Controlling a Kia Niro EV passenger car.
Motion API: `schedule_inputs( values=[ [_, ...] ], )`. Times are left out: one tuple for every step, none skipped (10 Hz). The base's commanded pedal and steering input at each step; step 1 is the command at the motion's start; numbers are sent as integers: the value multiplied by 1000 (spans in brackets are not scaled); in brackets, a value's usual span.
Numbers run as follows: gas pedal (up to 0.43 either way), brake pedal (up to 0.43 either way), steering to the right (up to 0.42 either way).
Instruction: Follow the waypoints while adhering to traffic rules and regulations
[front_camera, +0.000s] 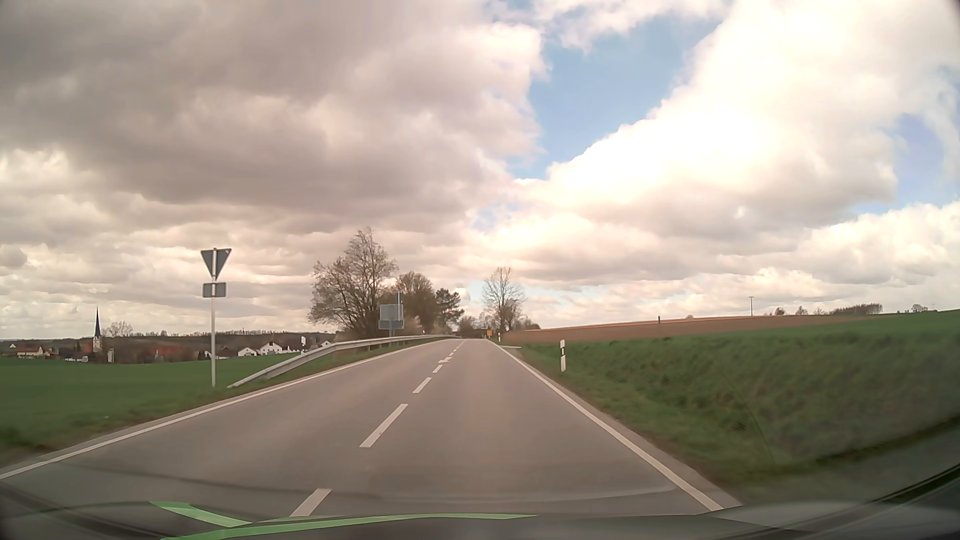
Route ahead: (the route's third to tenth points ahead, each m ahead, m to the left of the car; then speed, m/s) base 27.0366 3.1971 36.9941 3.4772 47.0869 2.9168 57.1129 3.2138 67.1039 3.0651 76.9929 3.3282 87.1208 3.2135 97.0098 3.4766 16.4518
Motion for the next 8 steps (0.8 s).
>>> schedule_inputs(
  values=[
    [358, 0, 0],
    [358, 0, 0],
    [358, 0, 1],
    [358, 0, 1],
    [358, 0, 0],
    [358, 0, 0],
    [358, 0, 0],
    [358, 0, 0]
  ],
)
